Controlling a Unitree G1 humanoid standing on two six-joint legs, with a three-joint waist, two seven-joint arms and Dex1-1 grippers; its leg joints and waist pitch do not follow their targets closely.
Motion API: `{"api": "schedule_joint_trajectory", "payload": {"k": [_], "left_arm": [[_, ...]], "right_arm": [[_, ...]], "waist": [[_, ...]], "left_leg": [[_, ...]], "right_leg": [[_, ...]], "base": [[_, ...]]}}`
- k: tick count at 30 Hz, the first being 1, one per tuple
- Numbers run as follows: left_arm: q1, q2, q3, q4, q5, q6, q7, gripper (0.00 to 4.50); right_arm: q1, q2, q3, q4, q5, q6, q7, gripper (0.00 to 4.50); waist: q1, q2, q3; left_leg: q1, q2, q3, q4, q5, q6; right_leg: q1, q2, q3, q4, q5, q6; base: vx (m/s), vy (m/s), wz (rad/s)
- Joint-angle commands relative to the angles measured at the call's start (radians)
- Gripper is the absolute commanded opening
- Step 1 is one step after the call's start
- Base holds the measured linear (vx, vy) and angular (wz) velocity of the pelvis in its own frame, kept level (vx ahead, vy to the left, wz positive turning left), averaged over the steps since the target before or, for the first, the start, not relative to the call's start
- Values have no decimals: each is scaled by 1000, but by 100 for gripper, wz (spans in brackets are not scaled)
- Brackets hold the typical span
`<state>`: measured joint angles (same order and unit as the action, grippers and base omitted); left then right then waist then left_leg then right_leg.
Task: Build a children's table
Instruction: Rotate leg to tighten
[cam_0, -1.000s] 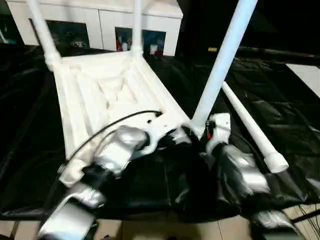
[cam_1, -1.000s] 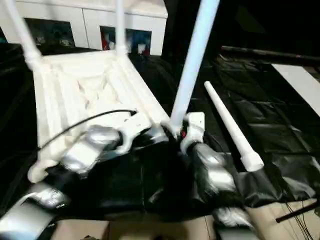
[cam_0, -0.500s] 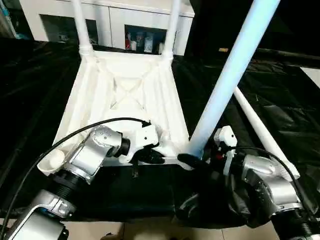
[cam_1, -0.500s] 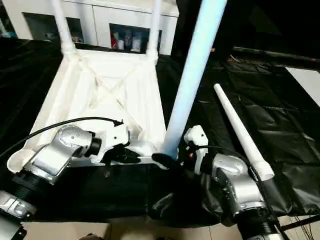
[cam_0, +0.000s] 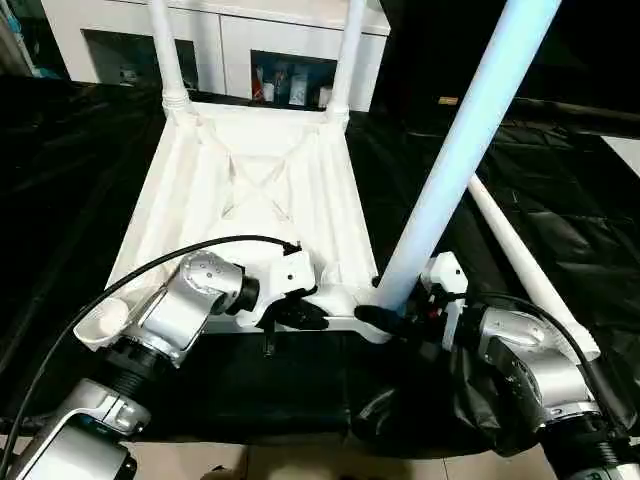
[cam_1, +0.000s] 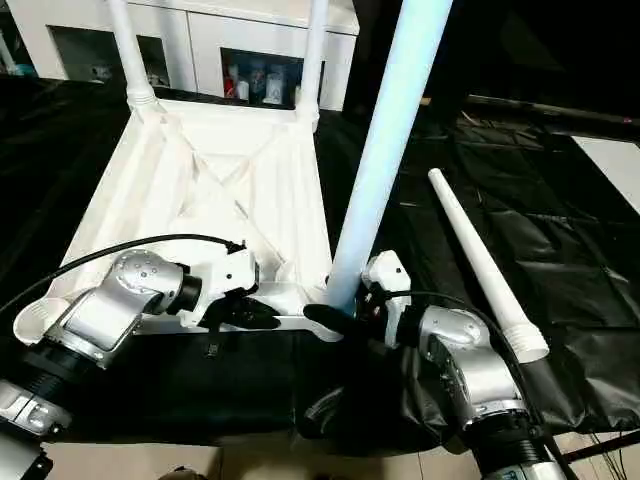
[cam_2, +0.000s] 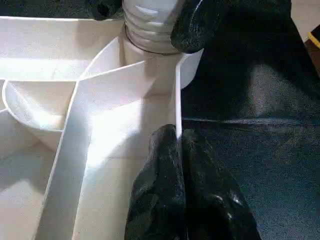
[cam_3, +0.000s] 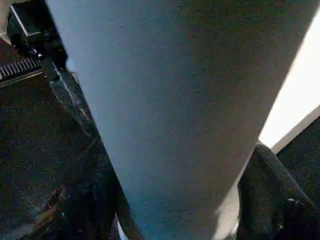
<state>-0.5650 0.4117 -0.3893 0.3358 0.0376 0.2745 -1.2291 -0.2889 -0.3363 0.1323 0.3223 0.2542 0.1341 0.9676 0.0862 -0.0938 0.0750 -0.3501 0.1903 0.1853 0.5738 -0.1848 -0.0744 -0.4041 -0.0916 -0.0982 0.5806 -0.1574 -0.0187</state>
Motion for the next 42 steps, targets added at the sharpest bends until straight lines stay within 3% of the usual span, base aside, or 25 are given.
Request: {"api": "schedule_joint_trajectory", "payload": {"k": [1, 5, 6, 7, 10, 12, 14, 15, 16, 17, 19, 25, 26, 30, 31, 32, 33, 34, 38, 39, 40, 41, 42], "left_arm": [[27, -8, -34, 7, -7, 0, -23, 0], [12, -58, -10, 59, 8, 24, 76, 0], [5, -73, -3, 74, 13, 32, 106, 0], [-13, -103, 10, 106, 21, 46, 161, 0], [-76, -209, 58, 203, 28, 95, 334, 0], [-112, -272, 80, 252, 28, 125, 426, 0], [-146, -337, 93, 295, 27, 146, 503, 0], [-159, -364, 102, 311, 25, 144, 538, 0], [-165, -377, 108, 319, 23, 141, 552, 0], [-172, -399, 107, 322, 25, 132, 556, 0], [-173, -407, 104, 322, 28, 126, 554, 0], [-156, -375, 82, 322, 46, 98, 523, 0], [-157, -374, 80, 325, 46, 91, 523, 0], [-160, -376, 82, 331, 40, 83, 517, 0], [-162, -379, 86, 333, 37, 56, 515, 0], [-162, -381, 88, 335, 35, 44, 513, 0], [-162, -381, 88, 336, 34, 36, 511, 0], [-160, -381, 85, 333, 38, 19, 515, 0], [-152, -389, 108, 309, 28, -67, 548, 0], [-155, -398, 139, 295, 0, -77, 551, 27], [-159, -398, 165, 269, -31, -54, 534, 44], [-161, -397, 176, 255, -42, -44, 528, 54], [-163, -392, 188, 229, -56, -24, 522, 52]], "right_arm": [[7, -4, 18, 28, -31, -12, -6, 267], [-3, 54, -52, 120, -37, -11, -178, 267], [-9, 66, -67, 143, -42, -14, -223, 267], [-20, 91, -97, 182, -46, -17, -308, 267], [-64, 163, -177, 279, -42, -15, -538, 266], [-103, 202, -218, 329, -26, -9, -649, 266], [-156, 246, -257, 386, -1, -9, -748, 266], [-179, 261, -268, 408, 4, -13, -785, 266], [-191, 268, -272, 420, 4, -17, -803, 266], [-217, 285, -270, 438, 3, -19, -807, 266], [-227, 292, -262, 441, -2, -19, -800, 266], [-208, 292, -230, 432, -36, -49, -749, 266], [-206, 293, -237, 425, -20, -55, -731, 322], [-189, 279, -249, 363, 9, -57, -692, 356], [-153, 245, -245, 269, -28, -75, -728, 370], [-139, 234, -245, 236, -39, -82, -738, 378], [-130, 228, -246, 217, -45, -85, -743, 378], [-103, 216, -247, 167, -47, -86, -735, 378], [22, 188, -260, -44, -4, -13, -690, 378], [73, 172, -250, -109, 7, 21, -660, 380], [111, 155, -234, -144, 2, 39, -640, 380], [128, 149, -227, -159, 1, 45, -632, 380], [151, 142, -221, -176, 4, 52, -623, 380]], "waist": [[0, 9, -68], [-4, 13, -65], [-10, 11, -60], [-13, 11, -62], [-24, 10, -64], [-28, 12, -65], [-36, 13, -64], [-35, 13, -67], [-36, 12, -67], [-35, 10, -66], [-34, 10, -69], [-27, 8, -67], [-27, 5, -67], [-24, 4, -66], [-22, 1, -68], [-21, -12, -69], [-14, -4, -71], [-18, -15, -71], [4, -13, -71], [5, -11, -75], [10, -14, -82], [12, -11, -82], [11, -10, -82]], "left_leg": [[4, 50, -14, -66, -161, 47], [4, 49, -15, -69, -188, 33], [6, 48, -14, -72, -238, 18], [8, 47, -21, -71, -278, -2], [17, 42, -23, -64, -320, -18], [12, 42, -26, -66, -327, -9], [16, 41, -28, -64, -357, -11], [11, 38, -30, -63, -357, -9], [6, 39, -28, -64, -346, -2], [10, 37, -27, -63, -352, 7], [2, 37, -27, -65, -330, 17], [2, 40, -22, -68, -295, 34], [2, 40, -21, -68, -298, 34], [1, 40, -21, -68, -294, 44], [-2, 41, -21, -69, -275, 44], [-3, 40, -20, -67, -260, 47], [5, 42, -17, -65, -243, 49], [-1, 42, -15, -65, -233, 56], [-3, 46, -16, -65, -215, 71], [-2, 48, -17, -66, -209, 68], [-8, 49, -18, -60, -166, 74], [-8, 52, -16, -59, -131, 81], [-12, 52, -17, -58, -119, 85]], "right_leg": [[51, -69, 60, -51, -237, -200], [49, -68, 59, -55, -269, -198], [44, -69, 58, -70, -353, -178], [45, -72, 55, -75, -440, -154], [33, -76, 51, -92, -551, -111], [36, -73, 47, -96, -549, -99], [28, -70, 42, -98, -570, -87], [35, -71, 38, -101, -569, -76], [35, -71, 40, -102, -551, -72], [31, -70, 40, -105, -548, -71], [37, -70, 42, -100, -523, -72], [36, -69, 49, -89, -452, -100], [35, -69, 48, -90, -457, -101], [37, -70, 48, -93, -478, -94], [40, -72, 48, -93, -472, -90], [39, -70, 49, -93, -466, -84], [33, -71, 52, -89, -443, -91], [36, -68, 51, -87, -427, -96], [38, -70, 53, -86, -415, -73], [37, -71, 53, -80, -395, -85], [44, -72, 53, -68, -316, -105], [43, -69, 55, -58, -229, -141], [45, -70, 54, -52, -195, -155]], "base": [[0, 0, 0], [0, 0, 0], [0, 0, 0], [0, 0, 0], [-53, 11, -1], [-25, 5, 1], [0, 0, 0], [0, 0, 0], [0, 0, 0], [0, 0, 0], [0, 0, 0], [0, 0, 0], [0, 0, 0], [0, 0, 0], [0, 0, 0], [0, 0, 0], [0, 0, 0], [0, 0, 0], [0, 0, 0], [0, 0, 0], [0, 0, 0], [0, 0, 0], [0, 0, 0]]}}
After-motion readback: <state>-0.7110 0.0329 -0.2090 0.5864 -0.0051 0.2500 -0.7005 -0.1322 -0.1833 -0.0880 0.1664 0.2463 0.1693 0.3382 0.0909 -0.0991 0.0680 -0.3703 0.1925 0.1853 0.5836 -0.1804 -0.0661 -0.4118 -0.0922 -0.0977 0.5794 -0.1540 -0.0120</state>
